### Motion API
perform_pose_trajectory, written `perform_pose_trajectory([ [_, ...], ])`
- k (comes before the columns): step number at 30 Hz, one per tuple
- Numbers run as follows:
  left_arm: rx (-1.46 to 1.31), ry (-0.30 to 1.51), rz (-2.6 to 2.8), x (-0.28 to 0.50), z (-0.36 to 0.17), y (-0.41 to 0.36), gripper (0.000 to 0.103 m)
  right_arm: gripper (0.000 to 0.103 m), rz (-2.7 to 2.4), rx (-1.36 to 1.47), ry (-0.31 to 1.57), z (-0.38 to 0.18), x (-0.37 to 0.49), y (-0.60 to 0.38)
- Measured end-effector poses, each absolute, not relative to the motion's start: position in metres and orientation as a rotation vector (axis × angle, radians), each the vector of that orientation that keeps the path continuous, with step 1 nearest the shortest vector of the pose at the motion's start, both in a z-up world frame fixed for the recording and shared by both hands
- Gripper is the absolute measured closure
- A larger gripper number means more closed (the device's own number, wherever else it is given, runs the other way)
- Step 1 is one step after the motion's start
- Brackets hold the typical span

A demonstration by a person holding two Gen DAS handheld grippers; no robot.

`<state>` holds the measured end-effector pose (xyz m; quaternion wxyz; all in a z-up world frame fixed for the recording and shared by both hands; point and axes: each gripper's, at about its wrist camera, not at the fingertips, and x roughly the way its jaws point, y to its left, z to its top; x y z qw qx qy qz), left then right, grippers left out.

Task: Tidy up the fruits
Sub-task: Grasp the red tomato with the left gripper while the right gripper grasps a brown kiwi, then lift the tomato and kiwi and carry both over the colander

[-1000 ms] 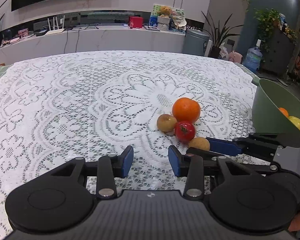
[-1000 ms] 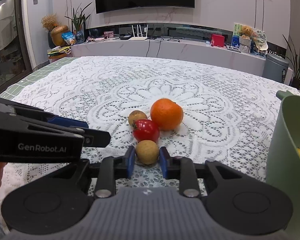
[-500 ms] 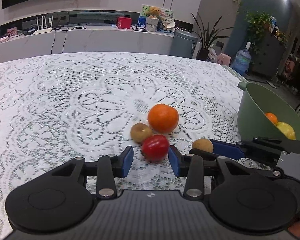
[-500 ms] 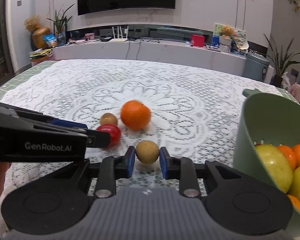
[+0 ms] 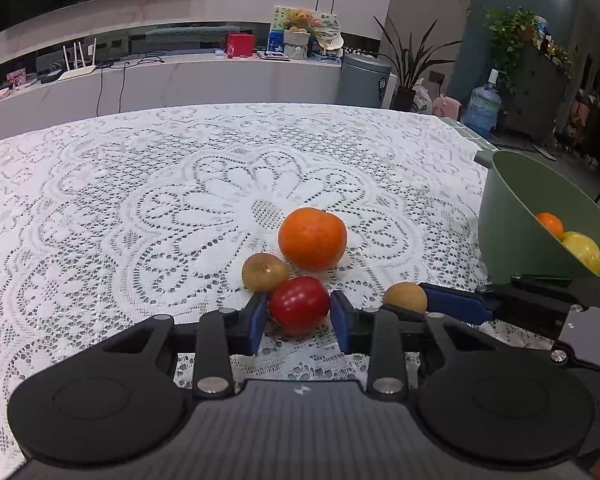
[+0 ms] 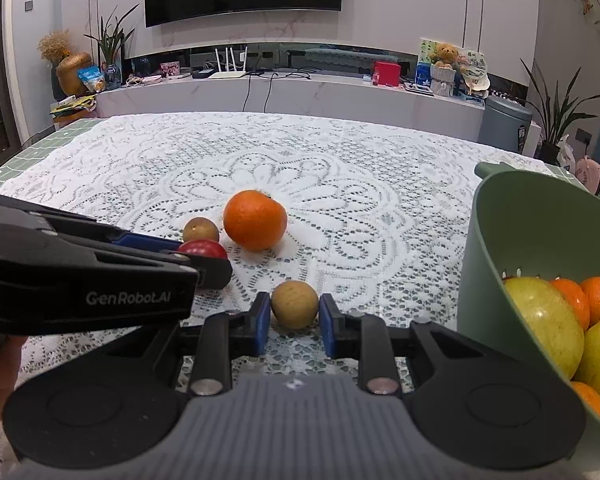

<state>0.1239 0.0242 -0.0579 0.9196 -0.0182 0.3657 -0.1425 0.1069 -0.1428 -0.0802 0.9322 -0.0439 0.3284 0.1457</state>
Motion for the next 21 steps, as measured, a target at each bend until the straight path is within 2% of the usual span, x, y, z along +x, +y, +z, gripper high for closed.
perform_pose_trajectory([
  [7,-0.039,0.745,-0.292,0.116,-0.050,0.027,0.066,0.080,0.313,-0.112,0.646,-0.072,0.099,-0.142],
  [21,-0.054,0.682,-0.272,0.077,-0.006,0.030,0.066,0.080,0.305,-0.154,0.524,-0.023,0.057,-0.154],
])
